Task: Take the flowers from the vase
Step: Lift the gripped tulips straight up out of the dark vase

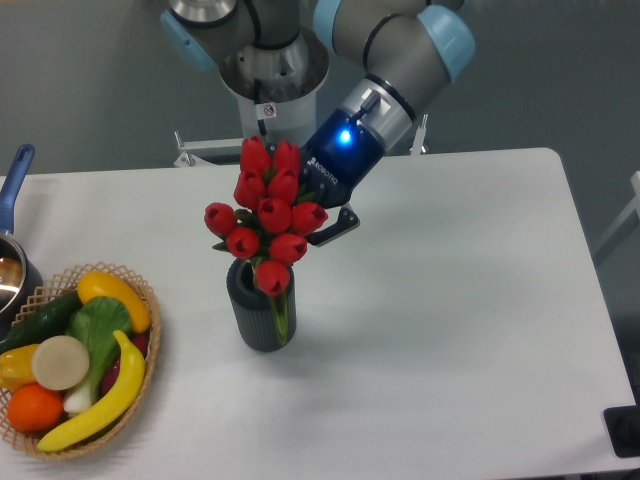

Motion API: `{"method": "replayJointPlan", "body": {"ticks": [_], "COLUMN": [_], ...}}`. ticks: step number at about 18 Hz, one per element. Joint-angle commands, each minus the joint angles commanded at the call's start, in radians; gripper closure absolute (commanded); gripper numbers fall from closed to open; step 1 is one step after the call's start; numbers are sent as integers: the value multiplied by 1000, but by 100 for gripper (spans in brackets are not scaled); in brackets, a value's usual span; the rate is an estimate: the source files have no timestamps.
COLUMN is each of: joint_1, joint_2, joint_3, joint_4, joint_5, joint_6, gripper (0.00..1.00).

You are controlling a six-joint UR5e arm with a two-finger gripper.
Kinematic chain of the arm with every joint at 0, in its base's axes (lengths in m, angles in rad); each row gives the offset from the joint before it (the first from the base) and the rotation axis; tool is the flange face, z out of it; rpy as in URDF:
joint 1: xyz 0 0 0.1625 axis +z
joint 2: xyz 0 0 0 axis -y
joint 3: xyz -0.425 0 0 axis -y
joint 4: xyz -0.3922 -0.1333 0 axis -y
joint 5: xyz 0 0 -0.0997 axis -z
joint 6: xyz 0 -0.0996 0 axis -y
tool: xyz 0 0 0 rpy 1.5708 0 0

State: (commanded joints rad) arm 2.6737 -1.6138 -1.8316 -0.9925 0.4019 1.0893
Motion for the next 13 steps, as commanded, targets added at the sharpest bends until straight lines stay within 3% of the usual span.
{"method": "replayJointPlan", "body": {"ticks": [7,13], "joint_1": [5,50], "joint_2": [66,77], "joint_3": [12,43], "joint_4": [2,2], "joint_5": [-12,-15], "joint_6": [-80,-84], "gripper": [52,52]}}
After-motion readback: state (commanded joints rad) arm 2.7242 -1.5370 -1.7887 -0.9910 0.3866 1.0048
